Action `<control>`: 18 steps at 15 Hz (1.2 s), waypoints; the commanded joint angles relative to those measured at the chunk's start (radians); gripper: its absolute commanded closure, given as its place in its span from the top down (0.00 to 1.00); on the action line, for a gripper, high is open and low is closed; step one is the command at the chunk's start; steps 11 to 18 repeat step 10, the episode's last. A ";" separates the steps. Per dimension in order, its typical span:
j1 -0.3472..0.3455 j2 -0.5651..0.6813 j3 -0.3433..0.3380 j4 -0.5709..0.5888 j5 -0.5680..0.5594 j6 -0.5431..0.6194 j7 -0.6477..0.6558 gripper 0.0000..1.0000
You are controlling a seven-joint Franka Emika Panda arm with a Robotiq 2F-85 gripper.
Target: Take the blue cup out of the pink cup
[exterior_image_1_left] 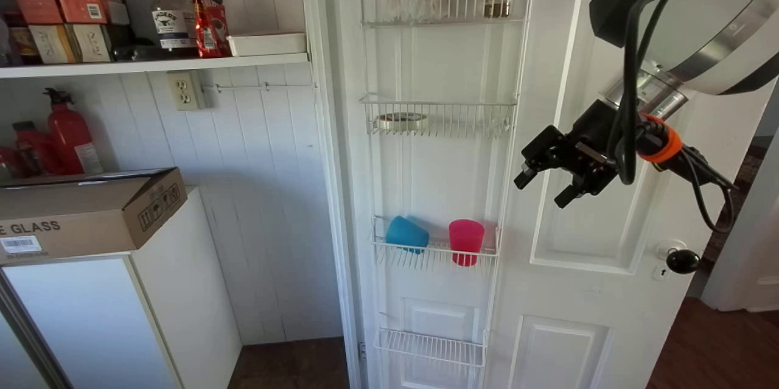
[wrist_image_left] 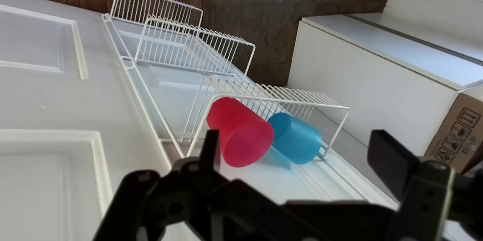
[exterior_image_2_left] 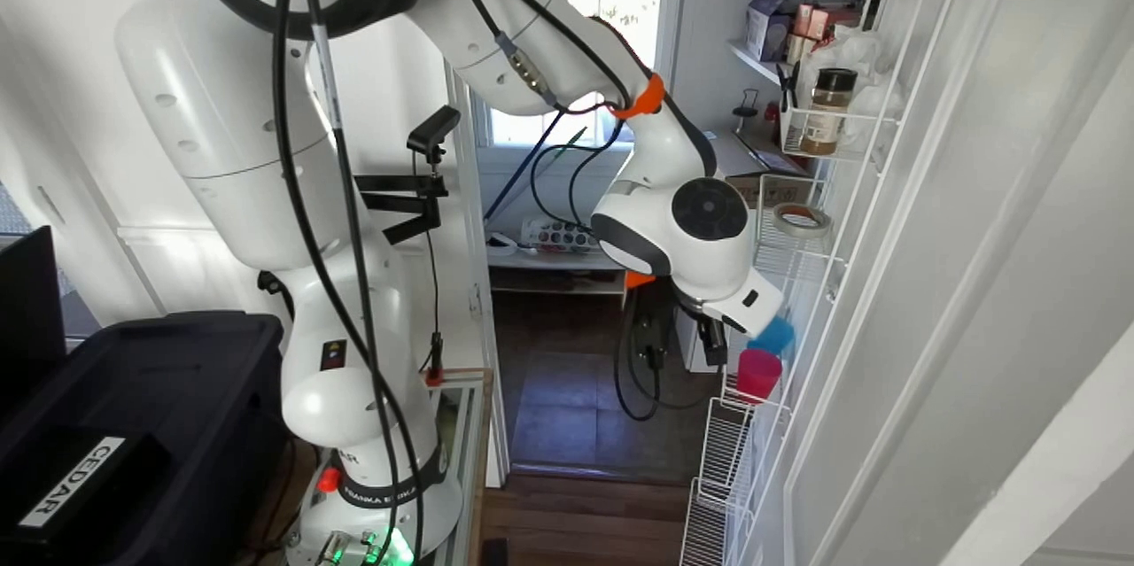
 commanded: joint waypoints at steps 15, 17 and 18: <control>-0.038 -0.055 -0.005 0.001 -0.191 -0.093 0.198 1.00; -0.038 -0.055 -0.005 0.001 -0.191 -0.093 0.198 1.00; -0.038 -0.055 -0.005 0.001 -0.191 -0.093 0.198 1.00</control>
